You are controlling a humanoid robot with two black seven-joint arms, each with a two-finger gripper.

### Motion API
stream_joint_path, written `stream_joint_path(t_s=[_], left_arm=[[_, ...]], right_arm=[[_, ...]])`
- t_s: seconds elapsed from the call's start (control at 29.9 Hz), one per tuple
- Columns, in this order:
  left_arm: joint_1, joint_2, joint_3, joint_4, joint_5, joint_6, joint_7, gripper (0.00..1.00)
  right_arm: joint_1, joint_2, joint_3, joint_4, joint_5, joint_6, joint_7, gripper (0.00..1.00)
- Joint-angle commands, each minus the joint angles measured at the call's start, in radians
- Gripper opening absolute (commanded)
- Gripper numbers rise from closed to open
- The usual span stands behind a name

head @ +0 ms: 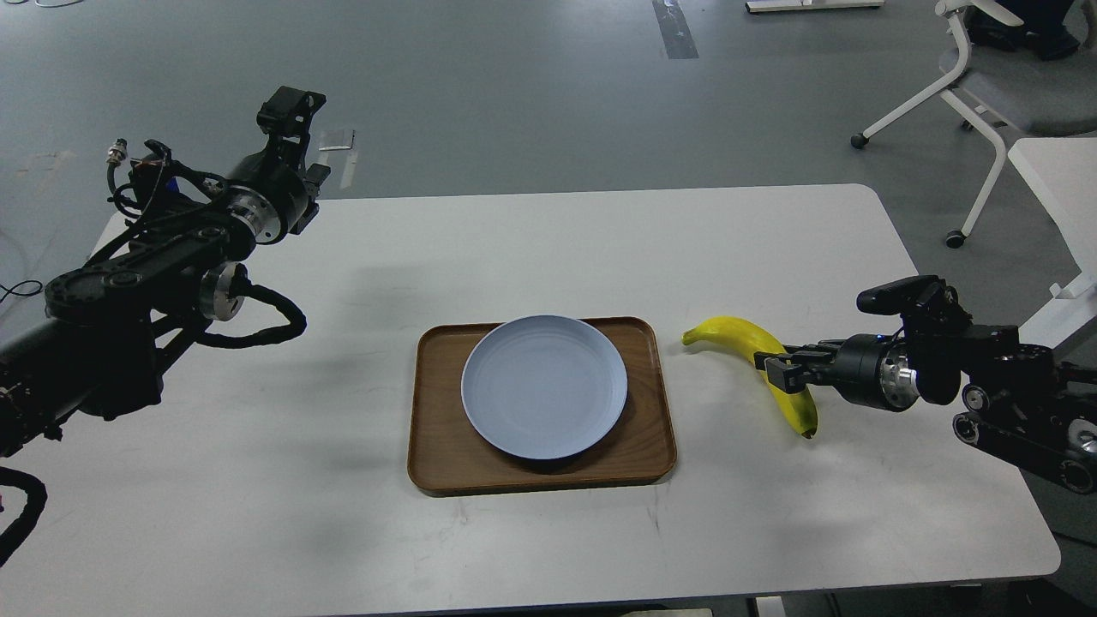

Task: Place banana on plate with both arms
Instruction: 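Lift the banana with the right gripper and lower it onto the plate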

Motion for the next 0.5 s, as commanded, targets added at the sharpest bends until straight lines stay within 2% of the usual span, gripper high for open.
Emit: stream_joint_path(t_s=[0.0, 0.07, 0.13, 0.33, 0.4, 0.47], left_arm=[[0.004, 0.002, 0.000, 0.000, 0.023, 0.000, -0.003, 0.98], [0.004, 0.002, 0.000, -0.002, 0.023, 0.001, -0.003, 0.98], [0.003, -0.003, 0.000, -0.002, 0.023, 0.001, -0.003, 0.98], [0.004, -0.004, 0.000, -0.002, 0.023, 0.003, -0.003, 0.98], [0.004, -0.001, 0.000, -0.002, 0.023, 0.009, -0.003, 0.98], [0.004, 0.002, 0.000, -0.002, 0.023, 0.014, -0.003, 0.98]], right_arm=[[0.057, 0.003, 0.004, 0.006, 0.010, -0.057, 0.020, 0.01], [0.088, 0.009, 0.005, 0.020, 0.014, -0.067, 0.052, 0.01], [0.154, 0.042, 0.001, 0.043, 0.009, -0.067, 0.131, 0.01], [0.301, 0.226, -0.125, -0.005, 0.007, -0.061, 0.175, 0.01], [0.330, 0.352, -0.203, -0.073, 0.007, -0.061, 0.201, 0.01], [0.329, 0.416, -0.229, -0.142, 0.009, -0.062, 0.201, 0.01]])
